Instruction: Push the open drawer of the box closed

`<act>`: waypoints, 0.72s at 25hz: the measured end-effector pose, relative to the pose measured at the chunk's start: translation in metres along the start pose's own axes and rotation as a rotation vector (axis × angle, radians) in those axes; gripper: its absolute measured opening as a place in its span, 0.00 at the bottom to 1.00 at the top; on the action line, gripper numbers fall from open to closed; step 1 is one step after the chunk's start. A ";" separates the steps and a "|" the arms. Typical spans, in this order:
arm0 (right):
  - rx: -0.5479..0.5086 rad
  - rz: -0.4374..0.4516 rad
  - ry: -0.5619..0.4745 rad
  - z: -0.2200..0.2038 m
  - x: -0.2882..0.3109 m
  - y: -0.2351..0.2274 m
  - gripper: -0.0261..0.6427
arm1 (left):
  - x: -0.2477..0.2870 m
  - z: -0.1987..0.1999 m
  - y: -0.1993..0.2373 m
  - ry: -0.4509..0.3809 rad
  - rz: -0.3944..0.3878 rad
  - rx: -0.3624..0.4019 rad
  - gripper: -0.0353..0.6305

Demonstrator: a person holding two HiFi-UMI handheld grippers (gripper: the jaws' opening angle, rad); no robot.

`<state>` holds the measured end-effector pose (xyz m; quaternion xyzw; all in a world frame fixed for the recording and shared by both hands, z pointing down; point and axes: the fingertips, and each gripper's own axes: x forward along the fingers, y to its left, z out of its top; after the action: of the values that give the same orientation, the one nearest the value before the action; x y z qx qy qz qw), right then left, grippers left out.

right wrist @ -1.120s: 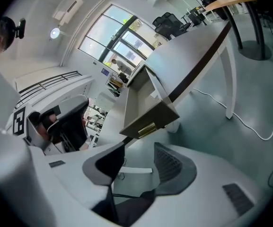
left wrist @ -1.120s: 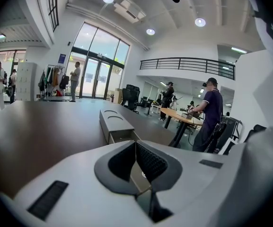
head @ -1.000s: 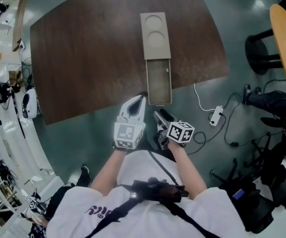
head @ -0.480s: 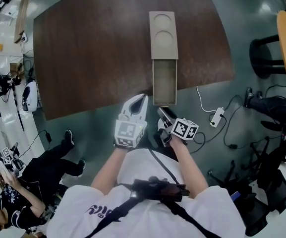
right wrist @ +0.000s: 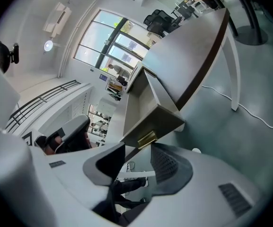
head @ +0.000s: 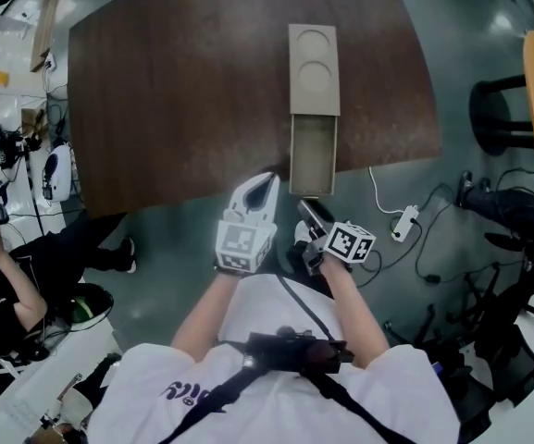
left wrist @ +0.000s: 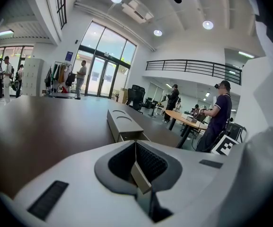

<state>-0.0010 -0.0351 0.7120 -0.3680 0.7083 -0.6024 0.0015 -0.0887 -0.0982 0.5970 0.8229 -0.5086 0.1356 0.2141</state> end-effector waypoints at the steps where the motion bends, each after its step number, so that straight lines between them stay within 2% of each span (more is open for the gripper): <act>1: -0.004 0.001 0.000 0.003 0.001 0.002 0.30 | 0.000 0.000 0.001 0.001 0.001 0.000 0.07; 18: -0.032 -0.013 -0.021 0.051 0.020 0.010 0.30 | 0.003 0.018 0.026 0.010 0.050 -0.009 0.07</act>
<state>0.0019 -0.0891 0.6983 -0.3791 0.7154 -0.5869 -0.0010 -0.1107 -0.1201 0.5880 0.8082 -0.5285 0.1428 0.2170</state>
